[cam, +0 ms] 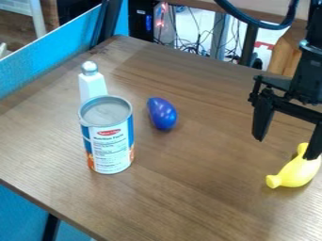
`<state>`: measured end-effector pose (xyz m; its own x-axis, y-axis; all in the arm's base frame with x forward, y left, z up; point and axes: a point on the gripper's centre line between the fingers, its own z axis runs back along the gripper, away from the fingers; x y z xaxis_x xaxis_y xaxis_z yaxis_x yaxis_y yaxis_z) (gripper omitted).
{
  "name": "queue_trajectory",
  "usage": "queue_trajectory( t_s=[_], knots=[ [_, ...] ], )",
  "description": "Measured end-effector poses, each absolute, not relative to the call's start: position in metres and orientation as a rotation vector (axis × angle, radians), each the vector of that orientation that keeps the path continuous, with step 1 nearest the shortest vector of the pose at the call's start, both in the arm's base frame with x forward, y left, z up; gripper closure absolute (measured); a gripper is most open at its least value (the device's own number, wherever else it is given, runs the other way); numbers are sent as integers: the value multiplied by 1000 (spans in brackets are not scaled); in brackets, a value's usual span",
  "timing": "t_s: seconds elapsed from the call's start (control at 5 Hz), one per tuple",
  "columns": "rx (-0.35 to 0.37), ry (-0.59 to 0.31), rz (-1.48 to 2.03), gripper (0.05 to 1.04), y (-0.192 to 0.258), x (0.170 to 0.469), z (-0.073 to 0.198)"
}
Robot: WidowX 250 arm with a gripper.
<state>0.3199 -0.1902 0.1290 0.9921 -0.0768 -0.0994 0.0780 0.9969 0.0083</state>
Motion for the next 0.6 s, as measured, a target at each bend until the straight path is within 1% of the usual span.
queue_trajectory(
  t_s=[0.2, 0.4, 0.6],
  knots=[
    [32, 141, -77, 82, -189, 318, 114],
    [-18, 149, -119, 82, -195, 314, 104],
    [-66, 144, -165, 82, -201, 315, 105]
  ],
)
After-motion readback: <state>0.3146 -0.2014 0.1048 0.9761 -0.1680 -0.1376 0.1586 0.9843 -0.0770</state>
